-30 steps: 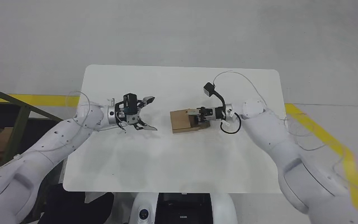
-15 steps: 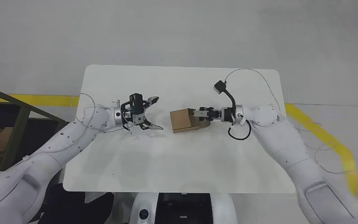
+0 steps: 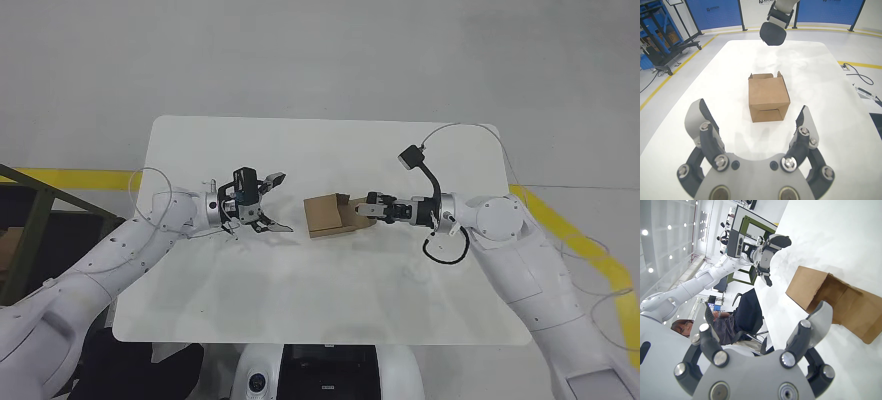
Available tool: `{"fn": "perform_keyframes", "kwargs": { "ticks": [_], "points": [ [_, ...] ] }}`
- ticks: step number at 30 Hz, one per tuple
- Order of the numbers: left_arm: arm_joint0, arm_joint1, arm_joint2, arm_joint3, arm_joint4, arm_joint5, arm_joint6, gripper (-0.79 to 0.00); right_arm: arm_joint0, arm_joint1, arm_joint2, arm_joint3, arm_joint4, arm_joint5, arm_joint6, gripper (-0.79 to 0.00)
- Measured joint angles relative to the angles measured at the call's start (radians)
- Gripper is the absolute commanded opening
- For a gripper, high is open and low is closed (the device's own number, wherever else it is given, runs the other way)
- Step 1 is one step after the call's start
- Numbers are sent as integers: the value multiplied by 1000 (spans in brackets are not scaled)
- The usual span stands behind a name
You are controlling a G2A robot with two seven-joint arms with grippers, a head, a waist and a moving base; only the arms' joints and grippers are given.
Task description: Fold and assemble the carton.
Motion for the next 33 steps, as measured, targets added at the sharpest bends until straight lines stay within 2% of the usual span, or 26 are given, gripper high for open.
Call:
{"fn": "perform_keyframes", "kwargs": {
  "ticks": [6,10,15,19,23,28,33],
  "points": [
    [10,-3,-7,-9,-17,14,-22,0,0,0,0,0,0,0,0,0],
    [15,-23,-5,-1,-49,-3,-77,0,0,0,0,0,0,0,0,0],
    [7,-67,21,51,-73,-39,-95,0,0,0,0,0,0,0,0,0],
    [3,-98,40,92,-50,-46,-59,0,0,0,0,0,0,0,0,0],
    [-4,-128,56,127,-8,-28,-20,0,0,0,0,0,0,0,0,0],
    [-22,-170,68,169,10,16,-35,0,0,0,0,0,0,0,0,0],
    [-46,-206,68,230,5,20,-31,0,0,0,0,0,0,0,0,0]
  ]
}}
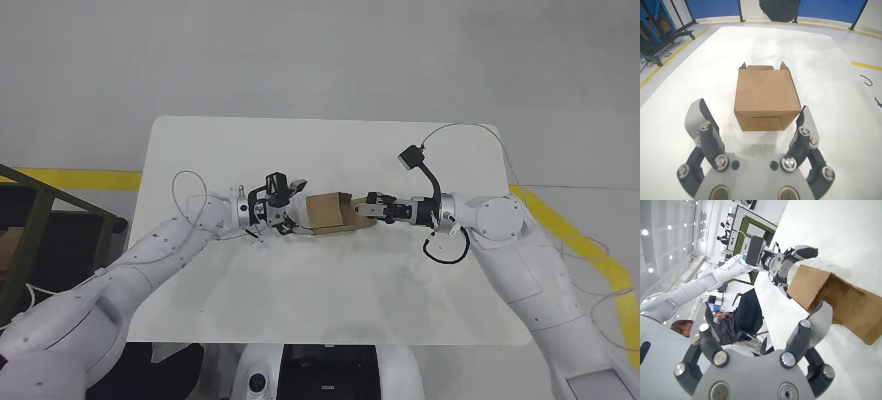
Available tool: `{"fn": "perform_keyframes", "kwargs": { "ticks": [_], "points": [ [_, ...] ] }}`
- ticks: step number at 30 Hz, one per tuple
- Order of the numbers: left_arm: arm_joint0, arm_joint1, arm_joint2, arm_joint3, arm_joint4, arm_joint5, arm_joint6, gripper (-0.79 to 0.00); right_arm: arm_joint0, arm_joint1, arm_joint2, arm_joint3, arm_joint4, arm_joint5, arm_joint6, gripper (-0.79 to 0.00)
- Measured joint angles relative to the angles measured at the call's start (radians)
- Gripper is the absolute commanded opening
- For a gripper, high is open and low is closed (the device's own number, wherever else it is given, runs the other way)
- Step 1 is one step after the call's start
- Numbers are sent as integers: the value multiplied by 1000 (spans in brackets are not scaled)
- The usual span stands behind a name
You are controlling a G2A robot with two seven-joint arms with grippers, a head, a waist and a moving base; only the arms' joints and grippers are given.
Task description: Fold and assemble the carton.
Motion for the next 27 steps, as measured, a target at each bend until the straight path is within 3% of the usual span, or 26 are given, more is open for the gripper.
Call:
{"fn": "perform_keyframes", "kwargs": {
  "ticks": [7,14,27],
  "points": [
    [-33,-27,4,81,47,-66,40,0,0,0,0,0,0,0,0,0],
    [-69,-49,39,111,207,-91,121,0,0,0,0,0,0,0,0,0],
    [-114,-114,64,206,248,-153,207,0,0,0,0,0,0,0,0,0]
  ]
}}
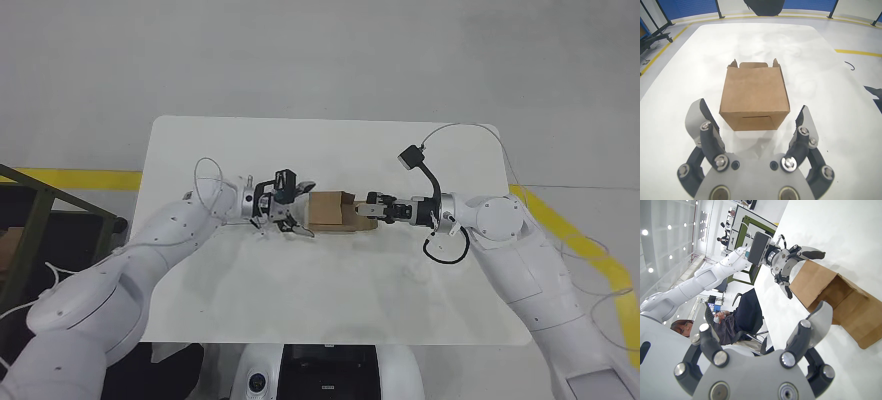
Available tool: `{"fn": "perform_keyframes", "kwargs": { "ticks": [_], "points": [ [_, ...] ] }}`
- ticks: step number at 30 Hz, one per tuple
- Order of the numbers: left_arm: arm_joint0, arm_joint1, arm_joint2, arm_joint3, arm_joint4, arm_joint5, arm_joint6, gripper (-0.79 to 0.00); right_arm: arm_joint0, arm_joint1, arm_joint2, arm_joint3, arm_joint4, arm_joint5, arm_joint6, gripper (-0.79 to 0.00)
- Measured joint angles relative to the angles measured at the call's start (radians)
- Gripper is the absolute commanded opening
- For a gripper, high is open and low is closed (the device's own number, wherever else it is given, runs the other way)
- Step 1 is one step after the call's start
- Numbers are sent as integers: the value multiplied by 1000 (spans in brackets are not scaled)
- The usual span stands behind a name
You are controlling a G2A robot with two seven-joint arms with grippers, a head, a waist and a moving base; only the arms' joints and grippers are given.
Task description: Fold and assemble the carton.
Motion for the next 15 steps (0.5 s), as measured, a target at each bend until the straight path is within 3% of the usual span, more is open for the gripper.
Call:
{"fn": "perform_keyframes", "kwargs": {
  "ticks": [15],
  "points": [
    [-15,-48,5,80,3,-30,30,0,0,0,0,0,0,0,0,0]
  ]
}}
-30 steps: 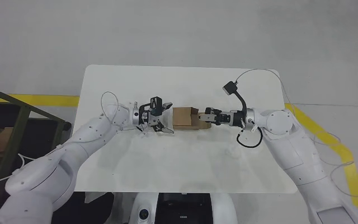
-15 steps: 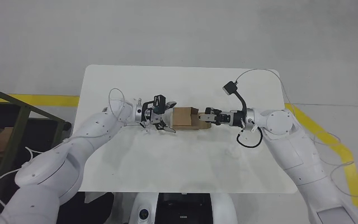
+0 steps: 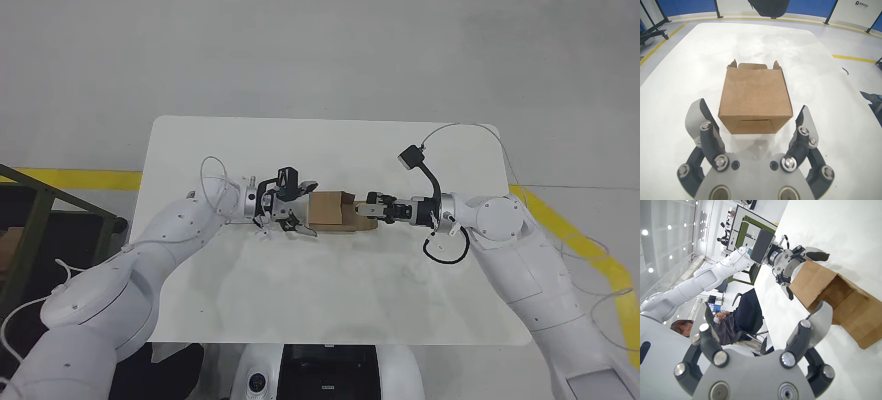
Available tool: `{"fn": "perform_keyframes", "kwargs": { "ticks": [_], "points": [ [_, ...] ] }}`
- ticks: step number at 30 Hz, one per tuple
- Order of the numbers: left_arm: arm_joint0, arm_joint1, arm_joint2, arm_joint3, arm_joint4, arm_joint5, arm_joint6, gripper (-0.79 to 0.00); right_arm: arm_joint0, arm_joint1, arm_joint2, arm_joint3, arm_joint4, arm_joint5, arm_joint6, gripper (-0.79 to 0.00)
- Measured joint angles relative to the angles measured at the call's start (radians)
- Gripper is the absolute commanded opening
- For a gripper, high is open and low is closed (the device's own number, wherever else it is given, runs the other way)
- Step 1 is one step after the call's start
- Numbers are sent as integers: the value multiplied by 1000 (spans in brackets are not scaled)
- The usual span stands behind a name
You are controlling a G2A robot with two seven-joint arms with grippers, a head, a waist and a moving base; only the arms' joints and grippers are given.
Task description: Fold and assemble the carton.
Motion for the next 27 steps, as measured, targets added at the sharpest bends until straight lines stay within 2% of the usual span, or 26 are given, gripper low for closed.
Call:
{"fn": "perform_keyframes", "kwargs": {
  "ticks": [3,6,11,15,24,25,26,27],
  "points": [
    [-1,-5,0,8,-1,-1,-1,0,0,0,0,0,0,0,0,0],
    [-2,-9,1,15,-2,-1,-1,-65,0,0,0,0,0,0,0,0],
    [-2,-12,1,26,-4,1,0,-77,0,0,0,0,0,0,0,0],
    [-3,-13,2,30,0,2,2,-154,0,0,0,0,0,0,0,0],
    [-3,-12,3,33,1,5,5,-142,0,0,0,0,0,0,0,0],
    [-3,-12,3,33,1,6,5,-142,0,0,0,0,0,0,0,-92],
    [-3,-12,3,33,1,6,6,-142,0,0,0,0,0,0,0,-332],
    [-3,-12,3,33,1,6,6,-139,0,0,0,0,0,0,0,-502]
  ]
}}
